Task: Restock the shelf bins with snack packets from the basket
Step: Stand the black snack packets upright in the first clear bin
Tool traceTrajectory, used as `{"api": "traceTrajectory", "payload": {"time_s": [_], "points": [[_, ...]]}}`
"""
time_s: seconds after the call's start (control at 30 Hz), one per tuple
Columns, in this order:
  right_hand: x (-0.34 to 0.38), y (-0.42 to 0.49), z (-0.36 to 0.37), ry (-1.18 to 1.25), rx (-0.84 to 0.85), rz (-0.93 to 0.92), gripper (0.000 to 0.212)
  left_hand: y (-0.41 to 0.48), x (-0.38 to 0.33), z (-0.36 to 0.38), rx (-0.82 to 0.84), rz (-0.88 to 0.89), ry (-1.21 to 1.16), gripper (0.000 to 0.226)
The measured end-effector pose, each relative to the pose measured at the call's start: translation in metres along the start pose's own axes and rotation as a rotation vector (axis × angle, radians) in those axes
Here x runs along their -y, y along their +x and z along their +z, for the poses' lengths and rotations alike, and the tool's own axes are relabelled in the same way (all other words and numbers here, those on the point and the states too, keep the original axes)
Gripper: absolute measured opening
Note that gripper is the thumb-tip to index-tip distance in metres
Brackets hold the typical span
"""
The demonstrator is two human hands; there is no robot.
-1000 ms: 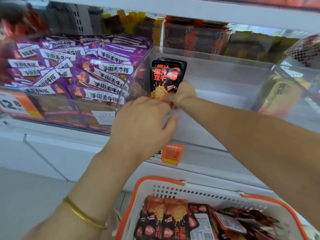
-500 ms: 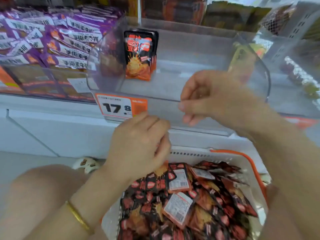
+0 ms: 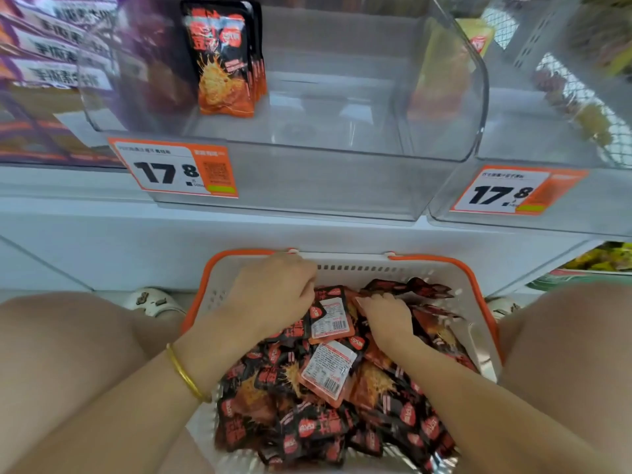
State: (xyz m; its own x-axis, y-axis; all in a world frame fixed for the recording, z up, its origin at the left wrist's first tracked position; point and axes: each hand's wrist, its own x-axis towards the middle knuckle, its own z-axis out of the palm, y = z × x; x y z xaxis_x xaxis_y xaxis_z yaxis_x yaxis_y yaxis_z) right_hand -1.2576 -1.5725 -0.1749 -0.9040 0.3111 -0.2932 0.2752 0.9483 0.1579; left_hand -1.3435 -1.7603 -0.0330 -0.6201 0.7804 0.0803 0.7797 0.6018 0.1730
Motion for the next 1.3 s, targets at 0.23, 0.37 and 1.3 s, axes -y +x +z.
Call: {"api": "traceTrajectory", "payload": {"time_s": [0.23, 0.37, 1.3], "points": [[-0.015, 0.004, -0.106, 0.859, -0.002, 0.093, 0.021, 0.002, 0.003, -0.003, 0.073, 0.001, -0.016, 0.026], [-0.02, -0.011, -0.132, 1.607, 0.221, 0.267, 0.004, 0.0, -0.001, -0.004, 0.171, -0.086, -0.18, 0.035], [0.045, 0.054, -0.386, 1.19, -0.221, -0.276, 0.026, 0.047, 0.1, -0.165, -0.469, -0.208, -0.066, 0.044]]}}
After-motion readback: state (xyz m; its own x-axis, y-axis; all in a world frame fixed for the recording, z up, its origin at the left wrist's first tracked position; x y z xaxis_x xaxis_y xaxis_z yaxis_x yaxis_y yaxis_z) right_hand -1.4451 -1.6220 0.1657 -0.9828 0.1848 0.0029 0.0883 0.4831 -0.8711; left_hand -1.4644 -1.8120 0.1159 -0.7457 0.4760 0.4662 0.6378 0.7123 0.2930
